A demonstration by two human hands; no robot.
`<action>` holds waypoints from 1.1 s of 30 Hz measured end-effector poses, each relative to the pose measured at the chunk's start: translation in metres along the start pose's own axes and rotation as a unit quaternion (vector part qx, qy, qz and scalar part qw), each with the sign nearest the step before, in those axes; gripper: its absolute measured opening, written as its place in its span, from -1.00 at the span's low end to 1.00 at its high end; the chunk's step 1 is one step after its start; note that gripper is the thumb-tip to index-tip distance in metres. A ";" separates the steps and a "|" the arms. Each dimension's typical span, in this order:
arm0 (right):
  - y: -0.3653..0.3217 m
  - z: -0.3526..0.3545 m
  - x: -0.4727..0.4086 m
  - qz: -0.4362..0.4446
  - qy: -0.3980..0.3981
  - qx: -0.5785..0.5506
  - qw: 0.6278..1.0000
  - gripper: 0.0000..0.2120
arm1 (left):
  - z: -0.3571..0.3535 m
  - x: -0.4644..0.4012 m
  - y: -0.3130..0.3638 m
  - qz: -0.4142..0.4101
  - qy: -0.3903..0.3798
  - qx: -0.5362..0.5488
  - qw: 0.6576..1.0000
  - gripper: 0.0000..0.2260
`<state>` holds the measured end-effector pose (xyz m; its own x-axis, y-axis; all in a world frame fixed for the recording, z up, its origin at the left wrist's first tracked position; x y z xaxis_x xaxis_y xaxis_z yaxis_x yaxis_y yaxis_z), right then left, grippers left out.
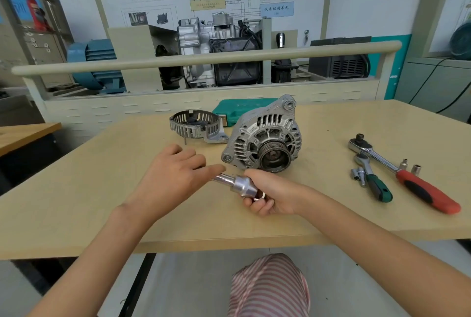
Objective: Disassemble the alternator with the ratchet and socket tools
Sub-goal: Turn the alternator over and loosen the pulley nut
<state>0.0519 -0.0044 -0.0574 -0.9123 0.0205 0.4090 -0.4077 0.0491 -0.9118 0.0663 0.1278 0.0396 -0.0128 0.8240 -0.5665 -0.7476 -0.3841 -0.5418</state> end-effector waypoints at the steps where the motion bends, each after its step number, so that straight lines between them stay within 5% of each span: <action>1: -0.001 -0.001 -0.002 0.006 0.006 -0.009 1.000 -0.68 | -0.003 0.005 -0.005 0.022 -0.021 0.023 0.999 -0.77; 4: -0.007 -0.001 -0.010 0.011 0.028 -0.013 0.999 -0.68 | -0.014 0.028 -0.023 0.120 -0.066 0.097 0.986 -0.56; 7: -0.019 -0.010 -0.016 0.021 0.060 0.117 0.991 -0.84 | -0.023 0.054 -0.042 0.260 -0.066 0.164 0.949 -0.66; 11: -0.047 -0.036 -0.028 0.080 0.094 0.491 0.862 -0.80 | -0.039 0.076 -0.057 0.385 -0.051 0.228 0.893 -0.78; 13: -0.054 -0.050 -0.036 0.110 0.096 0.552 0.821 -0.81 | -0.043 0.081 -0.059 0.415 -0.046 0.241 0.876 -0.80; 15: -0.059 -0.061 -0.044 0.135 0.092 0.545 0.823 -0.92 | -0.047 0.086 -0.061 0.438 -0.042 0.255 0.861 -0.80; 18: -0.064 -0.068 -0.056 0.171 0.102 0.520 0.831 -0.71 | -0.051 0.091 -0.060 0.445 -0.033 0.271 0.853 -0.80; 26: -0.070 -0.063 -0.061 0.237 0.145 0.439 0.854 -0.54 | -0.052 0.084 -0.056 0.440 -0.009 0.311 0.842 -0.85; 31: -0.058 -0.043 -0.037 0.250 0.084 0.119 0.957 -0.73 | -0.048 0.067 -0.044 0.376 -0.049 0.364 0.851 -0.88; 33: -0.053 -0.041 -0.029 0.223 0.017 -0.001 0.975 -0.59 | -0.048 0.054 -0.034 0.330 -0.092 0.376 0.861 -0.90</action>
<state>0.1017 0.0338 -0.0192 -0.9969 0.0736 -0.0272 0.0295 0.0296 -0.9991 0.1233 0.1657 -0.0025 -0.6533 0.6083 -0.4507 -0.7543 -0.4726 0.4556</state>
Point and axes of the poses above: each hand's wrist, its own x-axis away from the middle knuckle, its own z-axis out of the back of the hand, y = z × x, the point moved 7 cm from there along -x, towards the middle knuckle, and after that the axes turned 3 degrees about z, right-handed, at the moved point
